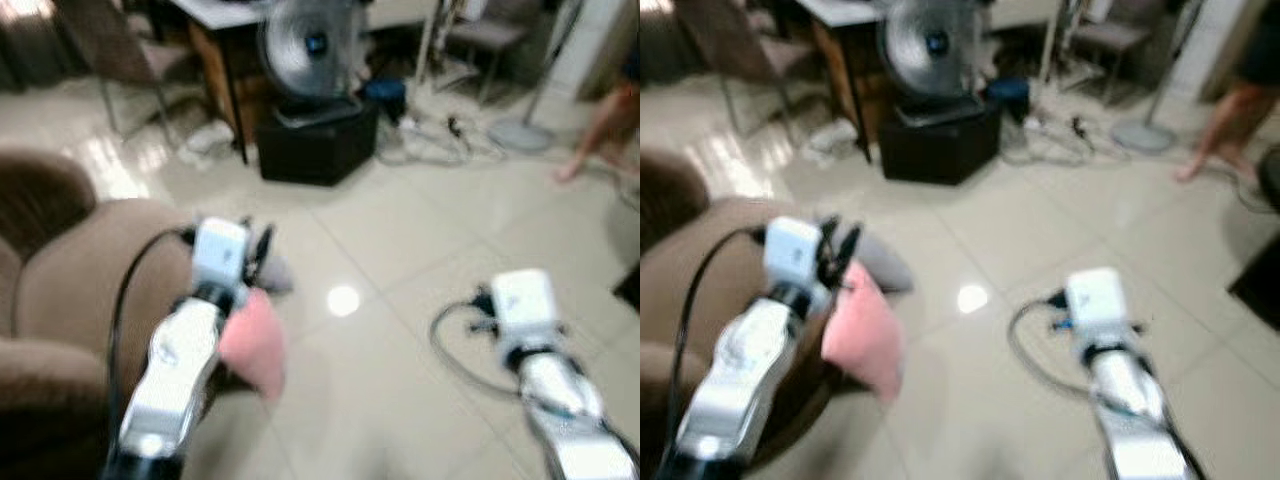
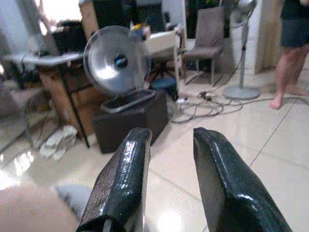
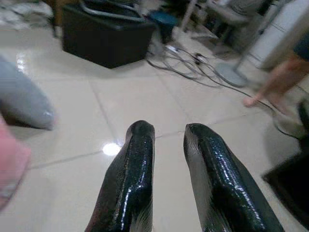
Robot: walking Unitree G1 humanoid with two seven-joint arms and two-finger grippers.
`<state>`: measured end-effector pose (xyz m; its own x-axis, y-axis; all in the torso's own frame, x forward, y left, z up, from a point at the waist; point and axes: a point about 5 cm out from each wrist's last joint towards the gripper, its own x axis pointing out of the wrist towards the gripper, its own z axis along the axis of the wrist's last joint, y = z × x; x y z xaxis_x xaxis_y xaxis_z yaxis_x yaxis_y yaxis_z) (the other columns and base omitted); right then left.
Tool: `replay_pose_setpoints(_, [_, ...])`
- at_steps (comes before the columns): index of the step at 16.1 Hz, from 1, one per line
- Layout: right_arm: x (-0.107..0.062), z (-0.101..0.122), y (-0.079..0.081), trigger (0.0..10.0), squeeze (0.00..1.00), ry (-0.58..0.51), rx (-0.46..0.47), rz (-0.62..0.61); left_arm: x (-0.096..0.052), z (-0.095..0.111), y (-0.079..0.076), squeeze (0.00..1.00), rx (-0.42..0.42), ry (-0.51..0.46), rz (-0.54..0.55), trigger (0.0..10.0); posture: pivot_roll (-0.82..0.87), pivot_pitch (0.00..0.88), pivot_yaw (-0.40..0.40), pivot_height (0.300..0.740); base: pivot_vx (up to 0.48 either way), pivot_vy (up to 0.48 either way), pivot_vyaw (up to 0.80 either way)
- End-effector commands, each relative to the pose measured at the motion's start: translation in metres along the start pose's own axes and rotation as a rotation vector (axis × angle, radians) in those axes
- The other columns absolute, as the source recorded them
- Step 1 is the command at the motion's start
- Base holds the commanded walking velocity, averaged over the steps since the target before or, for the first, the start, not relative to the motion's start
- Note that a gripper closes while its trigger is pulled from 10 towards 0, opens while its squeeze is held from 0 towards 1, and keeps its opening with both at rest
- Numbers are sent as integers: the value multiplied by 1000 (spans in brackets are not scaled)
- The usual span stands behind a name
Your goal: Move the pillow to the sofa from floor
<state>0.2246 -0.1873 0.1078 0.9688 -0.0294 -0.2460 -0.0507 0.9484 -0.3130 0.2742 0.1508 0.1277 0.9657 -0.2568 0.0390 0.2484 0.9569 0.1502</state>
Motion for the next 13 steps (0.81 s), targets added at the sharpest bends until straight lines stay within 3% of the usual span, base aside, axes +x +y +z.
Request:
replay_pose_setpoints(1, [3,4,-2,10000,0,-47,62,35,-2,2,3,0,4,-13,-1,10000,-70,15,18,740,435,0,0])
replay_pose_setpoints(4, [6,5,0,10000,0,-87,20,84,-3,1,2,0,-2,-17,16,10000,-53,17,2,740,441,0,150])
replay_pose_setpoints(9, [8,5,0,10000,0,-113,15,99,0,0,-1,0,-22,-14,22,10000,-58,31,9,740,439,0,800])
replay_pose_setpoints(13, [8,0,-7,10000,0,-100,41,45,2,2,-4,0,-16,-21,-5,10000,-59,36,20,740,428,0,0])
